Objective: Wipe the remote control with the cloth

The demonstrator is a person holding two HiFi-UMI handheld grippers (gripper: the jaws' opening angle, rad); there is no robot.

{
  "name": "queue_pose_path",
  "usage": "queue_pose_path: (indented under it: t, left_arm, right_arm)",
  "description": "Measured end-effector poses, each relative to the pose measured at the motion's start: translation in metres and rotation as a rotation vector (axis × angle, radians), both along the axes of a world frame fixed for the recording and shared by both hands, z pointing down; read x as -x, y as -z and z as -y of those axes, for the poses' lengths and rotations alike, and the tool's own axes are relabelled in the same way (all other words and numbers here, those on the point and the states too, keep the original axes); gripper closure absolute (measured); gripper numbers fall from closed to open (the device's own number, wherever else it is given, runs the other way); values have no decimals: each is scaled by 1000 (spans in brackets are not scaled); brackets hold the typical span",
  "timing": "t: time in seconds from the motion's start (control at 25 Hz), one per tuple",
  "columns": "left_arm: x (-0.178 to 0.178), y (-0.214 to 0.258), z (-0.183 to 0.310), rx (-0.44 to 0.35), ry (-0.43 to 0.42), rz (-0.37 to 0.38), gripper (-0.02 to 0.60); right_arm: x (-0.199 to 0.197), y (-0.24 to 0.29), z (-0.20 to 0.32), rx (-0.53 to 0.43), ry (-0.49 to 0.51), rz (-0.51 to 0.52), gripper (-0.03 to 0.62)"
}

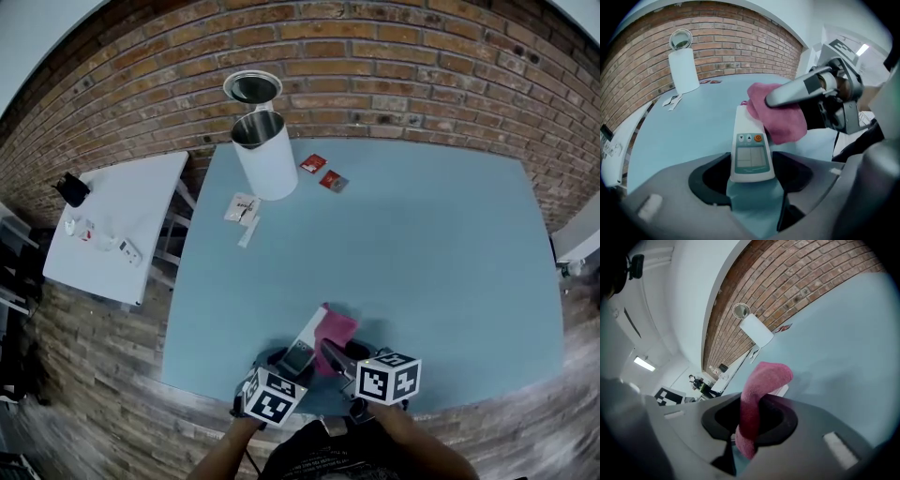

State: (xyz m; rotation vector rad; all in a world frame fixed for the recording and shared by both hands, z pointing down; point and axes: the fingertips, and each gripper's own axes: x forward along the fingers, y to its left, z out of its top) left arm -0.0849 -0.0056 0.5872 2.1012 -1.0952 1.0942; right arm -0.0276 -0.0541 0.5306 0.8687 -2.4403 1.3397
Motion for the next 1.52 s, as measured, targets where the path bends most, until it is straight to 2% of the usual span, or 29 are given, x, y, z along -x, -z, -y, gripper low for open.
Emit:
queue_pose_path:
  t: [0.12, 0.28, 0.36, 0.56, 0.76, 1.24, 1.4, 1.52]
  left_arm:
    - [1, 0, -4, 11, -63, 5, 299]
    - [2, -1, -9, 22, -119, 16, 299]
    - [0, -1, -10, 22, -145, 17, 299]
    - [-7, 1, -15, 21, -232, 19, 299]
    - [-12, 0, -19, 28, -287, 27, 298]
    - [-26, 0, -30, 28, -476, 75, 298]
    - [-27, -1, -30, 33, -506, 79, 298]
    - [-29, 0, -29, 26, -527, 83, 296]
  right_arm:
    - [-23, 12, 26, -35, 32, -66, 516]
    - [-51, 16, 59, -134, 69, -226, 516]
    - [-55, 12, 67, -140, 94, -265, 516]
    - [-51, -6, 69, -87, 148, -285, 516]
    - [-41, -12, 65, -54, 160, -259, 516]
    - [-27, -12, 72, -100, 295, -316, 516]
    - [-23, -12, 73, -105, 332, -327, 516]
    - [-22, -10, 71, -128, 399, -350, 516]
